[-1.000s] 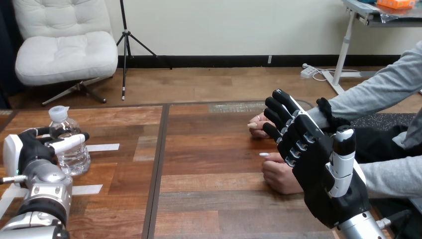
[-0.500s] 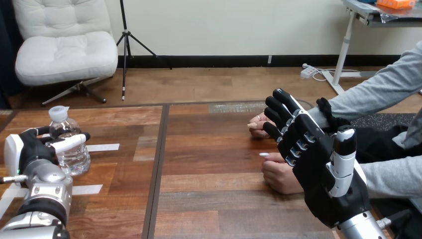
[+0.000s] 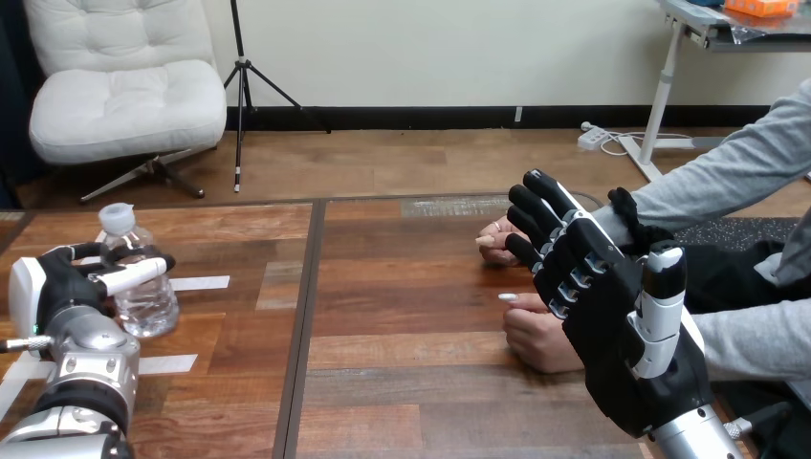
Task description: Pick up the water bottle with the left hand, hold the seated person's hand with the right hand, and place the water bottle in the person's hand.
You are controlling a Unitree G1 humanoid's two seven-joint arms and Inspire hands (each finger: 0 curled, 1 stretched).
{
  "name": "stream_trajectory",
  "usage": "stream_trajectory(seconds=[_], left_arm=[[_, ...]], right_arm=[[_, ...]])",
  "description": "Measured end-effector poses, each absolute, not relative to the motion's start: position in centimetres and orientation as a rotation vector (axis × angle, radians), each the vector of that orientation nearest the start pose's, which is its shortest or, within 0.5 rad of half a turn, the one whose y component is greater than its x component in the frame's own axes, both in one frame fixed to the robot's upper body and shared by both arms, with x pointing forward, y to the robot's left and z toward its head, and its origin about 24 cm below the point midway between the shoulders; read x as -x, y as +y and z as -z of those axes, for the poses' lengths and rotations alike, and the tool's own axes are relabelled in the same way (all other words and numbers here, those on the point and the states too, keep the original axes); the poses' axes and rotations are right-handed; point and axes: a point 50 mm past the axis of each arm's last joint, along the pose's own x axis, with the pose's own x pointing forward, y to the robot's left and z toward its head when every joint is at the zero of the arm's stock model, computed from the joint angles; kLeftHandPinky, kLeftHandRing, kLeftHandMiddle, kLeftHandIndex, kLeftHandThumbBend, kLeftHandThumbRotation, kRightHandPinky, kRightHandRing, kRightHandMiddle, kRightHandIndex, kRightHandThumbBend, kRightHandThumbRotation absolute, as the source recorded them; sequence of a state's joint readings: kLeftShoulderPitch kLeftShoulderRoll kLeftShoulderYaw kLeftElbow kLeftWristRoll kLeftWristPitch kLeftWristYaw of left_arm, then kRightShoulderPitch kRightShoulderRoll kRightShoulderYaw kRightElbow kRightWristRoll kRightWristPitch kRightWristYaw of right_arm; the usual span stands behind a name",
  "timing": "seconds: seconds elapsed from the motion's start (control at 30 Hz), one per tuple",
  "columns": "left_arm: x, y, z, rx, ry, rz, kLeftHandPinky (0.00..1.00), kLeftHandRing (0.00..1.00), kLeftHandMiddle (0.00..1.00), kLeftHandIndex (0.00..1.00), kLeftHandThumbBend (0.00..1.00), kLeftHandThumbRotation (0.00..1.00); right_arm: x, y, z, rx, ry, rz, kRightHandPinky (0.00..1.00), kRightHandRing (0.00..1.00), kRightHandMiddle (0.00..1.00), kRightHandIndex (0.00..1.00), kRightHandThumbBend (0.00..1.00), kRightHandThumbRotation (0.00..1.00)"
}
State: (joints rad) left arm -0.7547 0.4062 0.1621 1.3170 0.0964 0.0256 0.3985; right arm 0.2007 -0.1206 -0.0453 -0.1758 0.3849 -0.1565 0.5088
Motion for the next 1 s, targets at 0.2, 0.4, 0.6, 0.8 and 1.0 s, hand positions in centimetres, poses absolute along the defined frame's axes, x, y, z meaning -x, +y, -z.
stream_trajectory(seconds=[0.2, 0.4, 0.6, 0.8, 1.0], left_arm=[[-33.13, 29.44, -2.13, -0.401, 0.496, -0.632, 0.48, 0.58, 0.62, 0.67, 0.84, 0.0], [-33.13, 29.43, -2.13, -0.402, 0.496, -0.631, 0.49, 0.6, 0.64, 0.7, 0.86, 0.0], [-33.15, 29.41, -2.12, -0.399, 0.498, -0.625, 0.52, 0.64, 0.69, 0.73, 0.86, 0.0], [-33.19, 29.36, -2.09, -0.394, 0.5, -0.611, 0.57, 0.69, 0.73, 0.76, 0.87, 0.0], [-33.22, 29.3, -2.05, -0.389, 0.503, -0.596, 0.62, 0.73, 0.77, 0.8, 0.88, 0.02]], right_arm=[[-20.76, -17.02, -6.13, -0.201, -0.211, -0.406, 1.0, 0.99, 0.96, 0.95, 1.0, 1.0], [-20.76, -17.02, -6.13, -0.201, -0.212, -0.405, 1.0, 0.99, 0.96, 0.95, 0.99, 1.0], [-20.76, -17.02, -6.14, -0.202, -0.212, -0.405, 1.0, 0.99, 0.96, 0.95, 0.99, 1.0], [-20.76, -17.02, -6.14, -0.202, -0.212, -0.406, 1.0, 1.0, 0.97, 0.95, 1.0, 1.0], [-20.76, -17.03, -6.14, -0.202, -0.212, -0.404, 1.0, 1.0, 0.97, 0.95, 1.0, 1.0]])
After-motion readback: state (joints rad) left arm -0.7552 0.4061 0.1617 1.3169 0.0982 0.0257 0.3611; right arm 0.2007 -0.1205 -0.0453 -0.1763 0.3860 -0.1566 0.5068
